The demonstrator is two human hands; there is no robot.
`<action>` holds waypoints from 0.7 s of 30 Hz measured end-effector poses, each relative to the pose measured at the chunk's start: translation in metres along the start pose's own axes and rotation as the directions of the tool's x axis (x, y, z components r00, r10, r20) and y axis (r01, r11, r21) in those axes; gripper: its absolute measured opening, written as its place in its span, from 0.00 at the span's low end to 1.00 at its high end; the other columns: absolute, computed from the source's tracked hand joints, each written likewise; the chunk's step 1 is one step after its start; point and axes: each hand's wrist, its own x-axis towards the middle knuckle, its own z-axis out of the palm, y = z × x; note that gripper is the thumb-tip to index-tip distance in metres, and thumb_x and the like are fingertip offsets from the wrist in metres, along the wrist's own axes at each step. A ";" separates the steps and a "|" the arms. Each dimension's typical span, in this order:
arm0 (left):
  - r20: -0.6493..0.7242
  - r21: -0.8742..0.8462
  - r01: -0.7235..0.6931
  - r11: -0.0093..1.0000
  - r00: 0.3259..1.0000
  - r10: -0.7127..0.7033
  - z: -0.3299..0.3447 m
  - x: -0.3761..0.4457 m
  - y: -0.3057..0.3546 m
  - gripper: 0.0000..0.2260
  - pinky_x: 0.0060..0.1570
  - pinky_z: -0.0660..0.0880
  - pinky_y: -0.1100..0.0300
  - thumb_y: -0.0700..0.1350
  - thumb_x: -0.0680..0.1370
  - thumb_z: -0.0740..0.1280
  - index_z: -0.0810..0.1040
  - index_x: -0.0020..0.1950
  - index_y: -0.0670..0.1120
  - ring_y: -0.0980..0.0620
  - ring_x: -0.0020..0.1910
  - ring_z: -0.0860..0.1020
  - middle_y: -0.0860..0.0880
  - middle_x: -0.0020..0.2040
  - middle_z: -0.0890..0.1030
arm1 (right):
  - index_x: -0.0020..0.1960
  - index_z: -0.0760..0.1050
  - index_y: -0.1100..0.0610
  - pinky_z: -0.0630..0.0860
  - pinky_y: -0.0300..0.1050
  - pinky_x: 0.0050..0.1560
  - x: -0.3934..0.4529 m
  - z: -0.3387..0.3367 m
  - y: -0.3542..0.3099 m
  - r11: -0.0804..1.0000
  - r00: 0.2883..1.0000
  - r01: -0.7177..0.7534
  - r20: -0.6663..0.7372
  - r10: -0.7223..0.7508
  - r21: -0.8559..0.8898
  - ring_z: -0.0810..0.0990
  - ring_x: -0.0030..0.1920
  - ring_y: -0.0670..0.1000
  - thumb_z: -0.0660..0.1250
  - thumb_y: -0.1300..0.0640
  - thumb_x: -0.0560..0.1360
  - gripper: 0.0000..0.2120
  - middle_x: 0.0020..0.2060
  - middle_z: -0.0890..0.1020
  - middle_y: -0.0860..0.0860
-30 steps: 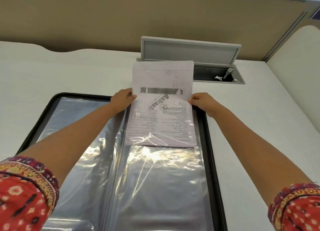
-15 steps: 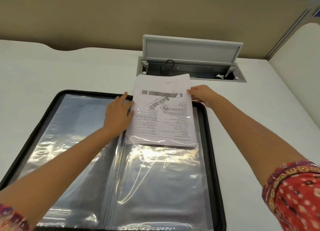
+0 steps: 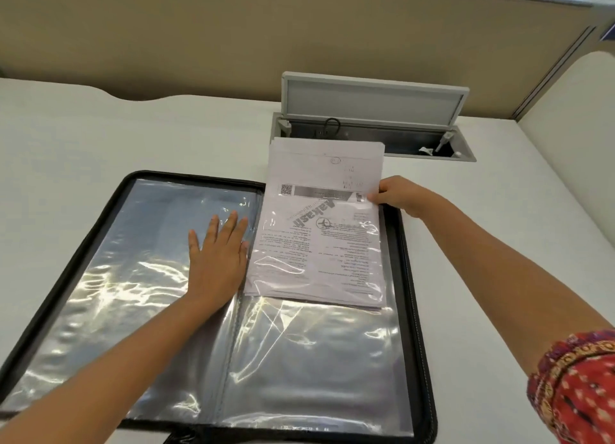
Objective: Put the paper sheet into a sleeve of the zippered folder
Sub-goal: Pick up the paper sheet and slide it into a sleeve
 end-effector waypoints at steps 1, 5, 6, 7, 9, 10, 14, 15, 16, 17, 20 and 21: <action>-0.006 0.007 -0.005 1.000 1.000 0.005 0.000 0.002 -0.001 0.21 0.71 0.42 0.40 0.49 0.82 0.47 0.53 0.75 0.51 0.47 0.76 0.48 0.51 0.77 0.54 | 0.62 0.73 0.62 0.68 0.50 0.64 -0.002 -0.001 0.002 1.000 0.999 0.003 0.032 -0.003 -0.014 0.73 0.62 0.57 0.65 0.59 0.76 0.16 0.63 0.76 0.56; -0.002 0.010 -0.008 1.000 1.000 0.008 -0.001 0.011 -0.001 0.21 0.71 0.42 0.40 0.48 0.81 0.49 0.54 0.75 0.51 0.47 0.76 0.49 0.51 0.77 0.54 | 0.62 0.73 0.62 0.70 0.45 0.57 -0.006 -0.005 0.003 1.000 0.996 0.012 0.087 -0.010 -0.025 0.74 0.57 0.54 0.66 0.59 0.75 0.16 0.58 0.77 0.53; 0.003 0.015 -0.012 1.000 1.000 0.012 -0.001 0.012 0.000 0.21 0.71 0.42 0.40 0.49 0.81 0.49 0.54 0.75 0.51 0.47 0.76 0.49 0.51 0.77 0.54 | 0.61 0.73 0.61 0.71 0.42 0.51 -0.005 -0.006 -0.001 1.000 0.998 0.026 0.064 -0.026 -0.001 0.74 0.55 0.53 0.66 0.60 0.75 0.15 0.57 0.77 0.52; 0.007 0.017 -0.016 1.000 1.000 0.016 -0.001 0.014 -0.001 0.21 0.71 0.43 0.40 0.49 0.81 0.49 0.54 0.75 0.51 0.47 0.76 0.49 0.52 0.77 0.54 | 0.60 0.73 0.61 0.72 0.40 0.47 -0.003 -0.006 -0.004 0.998 0.999 0.047 0.025 -0.048 0.050 0.75 0.54 0.53 0.65 0.61 0.75 0.14 0.57 0.77 0.52; 0.001 0.015 -0.024 1.000 1.000 0.024 -0.001 0.015 -0.002 0.21 0.71 0.44 0.40 0.49 0.81 0.49 0.55 0.75 0.52 0.47 0.76 0.50 0.52 0.76 0.55 | 0.61 0.72 0.60 0.75 0.42 0.49 0.007 -0.008 -0.010 0.975 0.995 0.088 -0.065 -0.076 0.204 0.77 0.54 0.54 0.63 0.61 0.76 0.13 0.58 0.78 0.54; -0.002 0.016 -0.029 0.999 1.000 0.029 -0.001 0.016 -0.002 0.20 0.71 0.45 0.40 0.49 0.82 0.49 0.56 0.74 0.52 0.47 0.76 0.50 0.52 0.76 0.56 | 0.62 0.71 0.59 0.75 0.44 0.52 0.012 -0.008 -0.015 0.956 0.991 0.103 -0.106 -0.076 0.274 0.78 0.56 0.55 0.62 0.60 0.78 0.13 0.58 0.78 0.54; -0.003 0.019 -0.037 0.999 0.999 0.037 -0.001 0.016 -0.002 0.20 0.71 0.44 0.40 0.49 0.82 0.49 0.56 0.75 0.52 0.47 0.76 0.50 0.52 0.76 0.55 | 0.69 0.64 0.60 0.73 0.45 0.55 0.035 -0.005 -0.032 0.966 0.970 0.088 -0.240 -0.029 0.242 0.72 0.64 0.56 0.61 0.55 0.79 0.21 0.66 0.71 0.56; -0.004 0.020 -0.036 0.999 0.999 0.036 0.000 0.016 -0.002 0.20 0.71 0.44 0.40 0.49 0.82 0.48 0.56 0.75 0.52 0.47 0.76 0.50 0.52 0.76 0.55 | 0.70 0.63 0.59 0.72 0.46 0.57 0.040 -0.004 -0.036 0.983 0.963 0.092 -0.267 -0.047 0.159 0.70 0.66 0.56 0.61 0.54 0.78 0.22 0.68 0.68 0.56; -0.008 0.020 -0.037 0.999 0.999 0.037 0.000 0.016 -0.002 0.21 0.71 0.45 0.40 0.50 0.81 0.47 0.56 0.74 0.52 0.47 0.76 0.51 0.52 0.76 0.56 | 0.71 0.62 0.58 0.70 0.47 0.60 0.045 -0.004 -0.040 0.992 0.954 0.107 -0.289 -0.084 0.062 0.68 0.67 0.56 0.62 0.54 0.78 0.23 0.70 0.66 0.56; -0.013 0.022 -0.037 0.999 0.999 0.038 0.000 0.016 -0.002 0.21 0.71 0.45 0.40 0.51 0.81 0.45 0.56 0.74 0.52 0.47 0.76 0.51 0.52 0.76 0.56 | 0.71 0.63 0.57 0.67 0.48 0.63 0.047 -0.003 -0.043 0.991 0.946 0.125 -0.297 -0.133 -0.045 0.67 0.68 0.57 0.62 0.53 0.78 0.23 0.70 0.66 0.55; -0.016 0.029 -0.037 0.999 0.999 0.038 0.000 0.016 -0.002 0.21 0.71 0.45 0.40 0.50 0.81 0.47 0.56 0.74 0.52 0.47 0.76 0.51 0.52 0.76 0.56 | 0.66 0.70 0.58 0.68 0.49 0.62 0.053 0.001 -0.052 0.930 0.939 0.145 -0.250 -0.238 -0.339 0.71 0.65 0.57 0.61 0.51 0.78 0.19 0.66 0.73 0.55; -0.017 0.028 -0.033 0.999 0.999 0.034 0.001 0.016 -0.001 0.21 0.71 0.45 0.40 0.50 0.81 0.48 0.56 0.75 0.52 0.47 0.76 0.51 0.52 0.76 0.56 | 0.64 0.73 0.59 0.70 0.50 0.60 0.053 0.003 -0.055 0.911 0.945 0.122 -0.236 -0.228 -0.394 0.73 0.62 0.58 0.61 0.50 0.78 0.18 0.63 0.76 0.56</action>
